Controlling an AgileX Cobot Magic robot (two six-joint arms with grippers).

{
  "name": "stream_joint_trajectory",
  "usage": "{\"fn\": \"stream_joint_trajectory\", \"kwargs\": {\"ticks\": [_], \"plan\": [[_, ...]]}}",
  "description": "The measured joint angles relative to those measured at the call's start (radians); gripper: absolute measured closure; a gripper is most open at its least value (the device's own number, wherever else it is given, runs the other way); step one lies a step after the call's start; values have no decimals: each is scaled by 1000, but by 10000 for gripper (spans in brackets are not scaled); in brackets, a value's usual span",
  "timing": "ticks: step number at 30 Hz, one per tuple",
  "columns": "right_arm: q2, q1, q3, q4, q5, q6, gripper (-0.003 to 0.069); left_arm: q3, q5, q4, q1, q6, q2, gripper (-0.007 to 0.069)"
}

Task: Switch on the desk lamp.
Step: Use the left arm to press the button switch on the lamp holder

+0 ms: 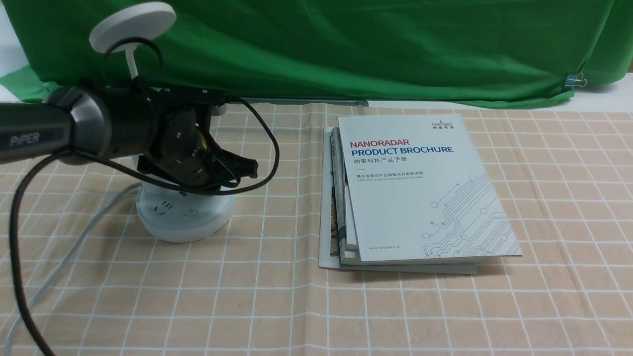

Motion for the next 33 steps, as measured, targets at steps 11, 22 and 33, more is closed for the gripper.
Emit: {"fn": "stream_joint_trajectory", "kwargs": {"ticks": [11,22,33], "plan": [[0,0,0,0,0,0,419,6,13,0,0,-2,6,624],[0,0,0,0,0,0,419,6,11,-31,0,-4,15,624],[0,0,0,0,0,0,419,7,-45,-73,5,7,19,624]]}}
